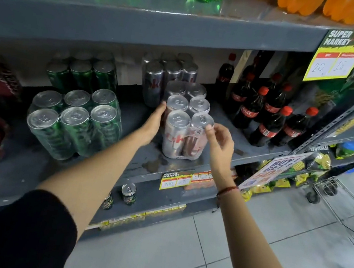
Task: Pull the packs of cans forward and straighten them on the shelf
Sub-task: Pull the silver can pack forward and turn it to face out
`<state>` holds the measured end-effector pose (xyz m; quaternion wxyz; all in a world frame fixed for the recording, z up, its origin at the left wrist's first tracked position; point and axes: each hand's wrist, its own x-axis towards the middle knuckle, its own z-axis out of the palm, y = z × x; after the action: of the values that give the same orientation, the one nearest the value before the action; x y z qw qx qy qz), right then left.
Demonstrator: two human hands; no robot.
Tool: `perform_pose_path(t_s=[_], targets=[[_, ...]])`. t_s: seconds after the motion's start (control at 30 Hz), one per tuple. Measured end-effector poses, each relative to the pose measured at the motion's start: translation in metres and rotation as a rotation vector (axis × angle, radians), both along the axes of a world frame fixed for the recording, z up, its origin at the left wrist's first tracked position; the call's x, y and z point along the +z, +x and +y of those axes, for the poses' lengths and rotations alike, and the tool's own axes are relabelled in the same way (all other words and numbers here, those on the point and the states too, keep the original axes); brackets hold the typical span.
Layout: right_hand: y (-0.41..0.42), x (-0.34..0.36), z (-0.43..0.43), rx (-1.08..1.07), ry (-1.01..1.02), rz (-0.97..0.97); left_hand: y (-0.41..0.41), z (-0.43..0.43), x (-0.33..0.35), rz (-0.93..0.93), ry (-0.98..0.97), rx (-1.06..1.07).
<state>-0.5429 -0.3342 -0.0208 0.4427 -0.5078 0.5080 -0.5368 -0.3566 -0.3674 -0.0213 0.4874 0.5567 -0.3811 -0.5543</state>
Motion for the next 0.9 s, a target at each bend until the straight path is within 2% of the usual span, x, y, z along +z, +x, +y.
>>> perform_pose_path(t_s=[0.13, 0.2, 0.33, 0.4, 0.53, 0.63, 0.83, 0.9], targets=[[0.015, 0.004, 0.017, -0.03, -0.031, 0.047, 0.008, -0.001, 0.002, 0.035, 0.05, 0.014], [0.012, 0.009, 0.011, -0.015, -0.033, 0.034, 0.009, 0.008, -0.005, 0.064, 0.042, 0.142], [0.0, 0.02, -0.023, -0.057, 0.015, -0.012, -0.019, 0.059, -0.019, -0.128, -0.148, 0.602], [0.002, 0.026, -0.048, -0.034, 0.077, -0.032, -0.045, 0.09, -0.022, -0.254, -0.254, 0.655], [0.012, 0.033, -0.093, 0.199, 0.242, 0.031, -0.088, 0.116, -0.022, -0.355, -0.343, 0.477], [0.014, 0.03, -0.102, 0.315, 0.277, 0.063, -0.098, 0.113, -0.027, -0.443, -0.321, 0.371], [0.02, 0.031, -0.101, 0.354, 0.282, -0.012, -0.104, 0.108, -0.019, -0.445, -0.229, 0.228], [0.018, 0.028, -0.103, 0.289, 0.256, -0.005, -0.097, 0.102, -0.019, -0.466, -0.206, 0.214]])
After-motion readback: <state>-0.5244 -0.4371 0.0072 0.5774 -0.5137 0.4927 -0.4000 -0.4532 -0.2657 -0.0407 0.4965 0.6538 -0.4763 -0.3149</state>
